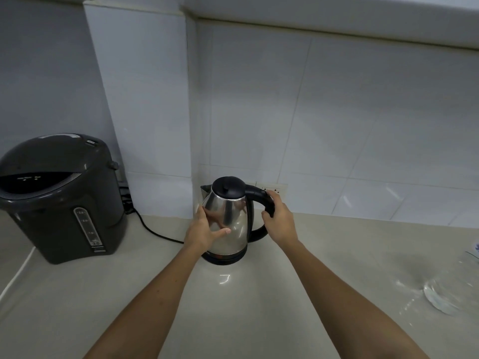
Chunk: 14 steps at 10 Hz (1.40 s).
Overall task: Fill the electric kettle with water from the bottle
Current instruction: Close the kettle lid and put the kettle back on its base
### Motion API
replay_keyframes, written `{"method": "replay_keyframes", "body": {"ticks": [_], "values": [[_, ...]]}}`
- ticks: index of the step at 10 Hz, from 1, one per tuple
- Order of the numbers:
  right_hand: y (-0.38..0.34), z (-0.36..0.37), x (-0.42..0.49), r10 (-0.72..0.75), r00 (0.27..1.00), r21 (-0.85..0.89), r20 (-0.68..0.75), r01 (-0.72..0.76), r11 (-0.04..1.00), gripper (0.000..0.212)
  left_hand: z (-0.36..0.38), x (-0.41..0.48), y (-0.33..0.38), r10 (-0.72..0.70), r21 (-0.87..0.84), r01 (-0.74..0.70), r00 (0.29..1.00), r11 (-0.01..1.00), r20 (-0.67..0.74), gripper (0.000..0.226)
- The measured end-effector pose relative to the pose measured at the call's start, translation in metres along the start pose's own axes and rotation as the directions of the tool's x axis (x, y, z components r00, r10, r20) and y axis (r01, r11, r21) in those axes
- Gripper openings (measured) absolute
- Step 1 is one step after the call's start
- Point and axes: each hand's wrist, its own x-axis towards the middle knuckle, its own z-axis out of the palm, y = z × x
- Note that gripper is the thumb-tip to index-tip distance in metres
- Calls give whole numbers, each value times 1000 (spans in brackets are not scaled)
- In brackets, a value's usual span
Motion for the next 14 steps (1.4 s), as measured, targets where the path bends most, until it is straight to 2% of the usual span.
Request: {"method": "replay_keyframes", "body": {"ticks": [3, 5, 8, 10, 12, 13, 14], "values": [[-12, 7, 3, 54, 999, 9, 0, -54, 998, 57, 3, 1, 2, -16, 16, 16, 1000, 1000, -1, 106], [-13, 2, 3, -20, 997, -110, 74, 28, 993, 61, 2, 1, 4, -12, 23, 13, 1000, 1000, -11, 103], [-15, -5, 1, -20, 987, -128, 162, 42, 991, 70, 0, -1, 6, -32, 24, 32, 999, 999, 15, 109], [-15, -11, -2, 4, 971, -149, 240, 33, 988, 76, -3, -5, 13, -25, 63, 26, 1000, 998, -10, 86], [-8, -26, 0, 6, 941, -293, 338, 99, 951, 81, -7, -15, 29, -75, 183, 88, 994, 979, -77, 81], [-2, -37, -2, 5, 938, -338, 346, 120, 934, 81, -8, -24, 45, -115, 242, 145, 984, 959, -136, 79], [3, -55, -2, -1, 947, -381, 321, 130, 915, 76, -9, -36, 62, -115, 231, 167, 968, 958, -221, 63]]}}
